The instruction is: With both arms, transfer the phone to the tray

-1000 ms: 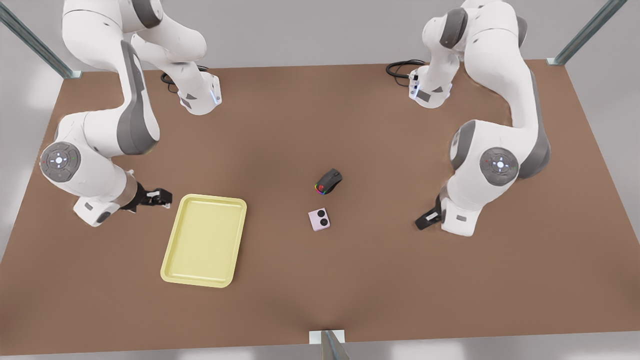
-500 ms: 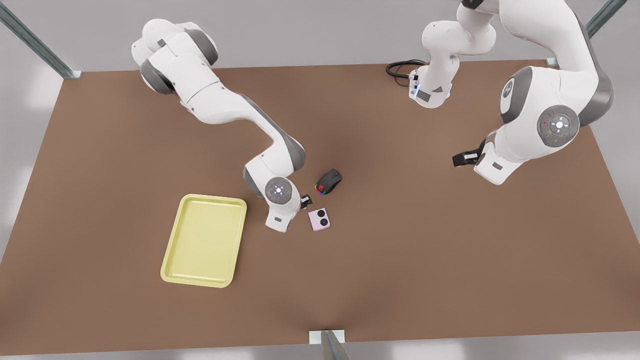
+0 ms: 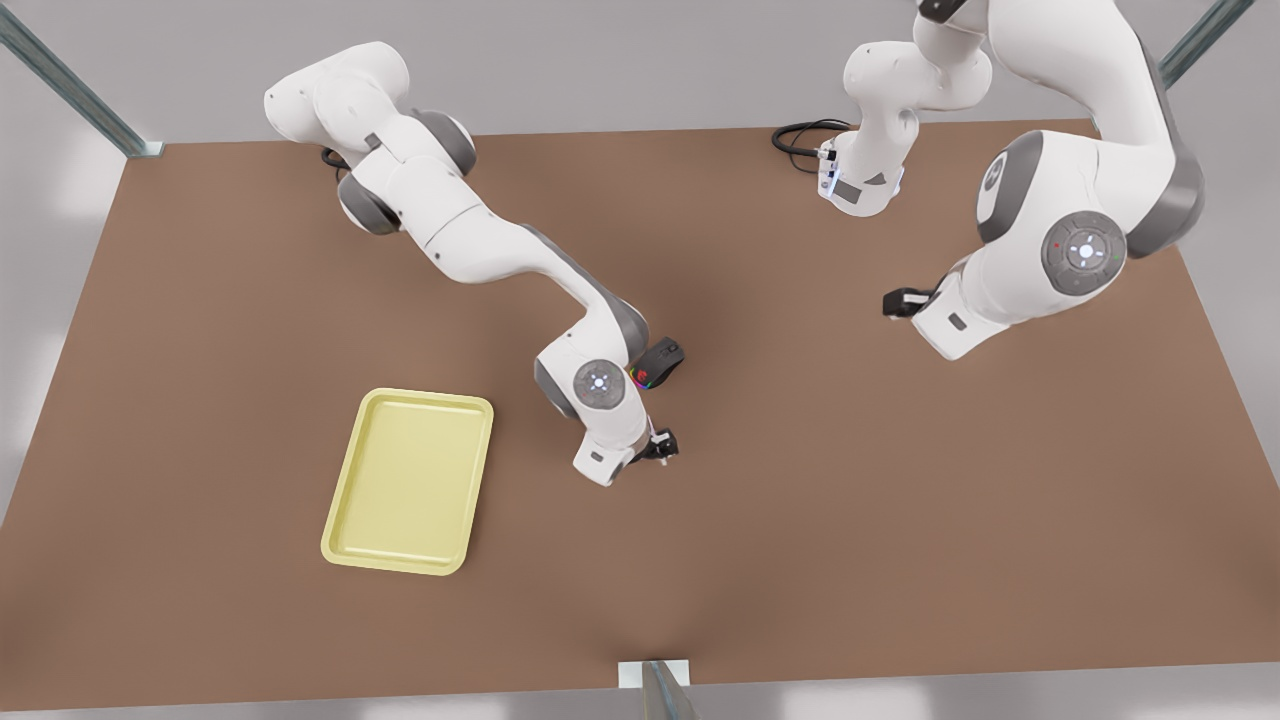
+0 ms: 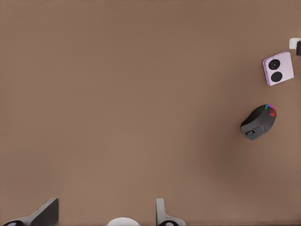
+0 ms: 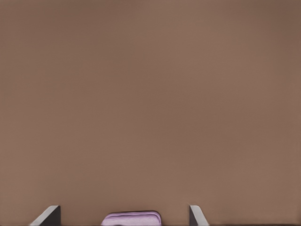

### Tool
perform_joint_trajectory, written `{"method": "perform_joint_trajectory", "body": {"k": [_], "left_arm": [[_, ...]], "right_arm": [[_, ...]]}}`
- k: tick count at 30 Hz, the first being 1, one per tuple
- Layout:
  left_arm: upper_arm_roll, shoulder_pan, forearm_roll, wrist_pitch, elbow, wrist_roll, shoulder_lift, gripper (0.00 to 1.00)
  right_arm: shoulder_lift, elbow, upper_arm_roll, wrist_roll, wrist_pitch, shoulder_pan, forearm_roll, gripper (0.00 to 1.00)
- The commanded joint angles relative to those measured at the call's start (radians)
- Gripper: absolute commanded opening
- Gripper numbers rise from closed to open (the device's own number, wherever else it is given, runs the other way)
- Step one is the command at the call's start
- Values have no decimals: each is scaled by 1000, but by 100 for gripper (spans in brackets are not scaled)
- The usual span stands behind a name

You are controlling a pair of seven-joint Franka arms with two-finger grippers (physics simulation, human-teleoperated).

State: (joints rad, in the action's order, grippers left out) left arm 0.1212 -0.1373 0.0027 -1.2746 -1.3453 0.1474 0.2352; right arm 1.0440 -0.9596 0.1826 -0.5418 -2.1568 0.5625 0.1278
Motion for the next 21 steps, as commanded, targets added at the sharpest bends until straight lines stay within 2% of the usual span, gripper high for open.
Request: {"method": "perform_joint_trajectory", "body": {"k": [1,3,17,21], "left_arm": [[3,5,0,6,3,-138,1,100],[3,4,-1,6,3,-140,10,100],[3,4,-20,21,3,-129,9,100],[3,5,-20,26,3,-129,7,100]], "right_arm": [[-33,-59,0,-181,17,-6,15,100],[-55,-126,0,-182,17,-7,15,100],[-18,-122,5,-172,-43,28,53,100],[-15,-125,5,-75,-46,33,78,100]]}}
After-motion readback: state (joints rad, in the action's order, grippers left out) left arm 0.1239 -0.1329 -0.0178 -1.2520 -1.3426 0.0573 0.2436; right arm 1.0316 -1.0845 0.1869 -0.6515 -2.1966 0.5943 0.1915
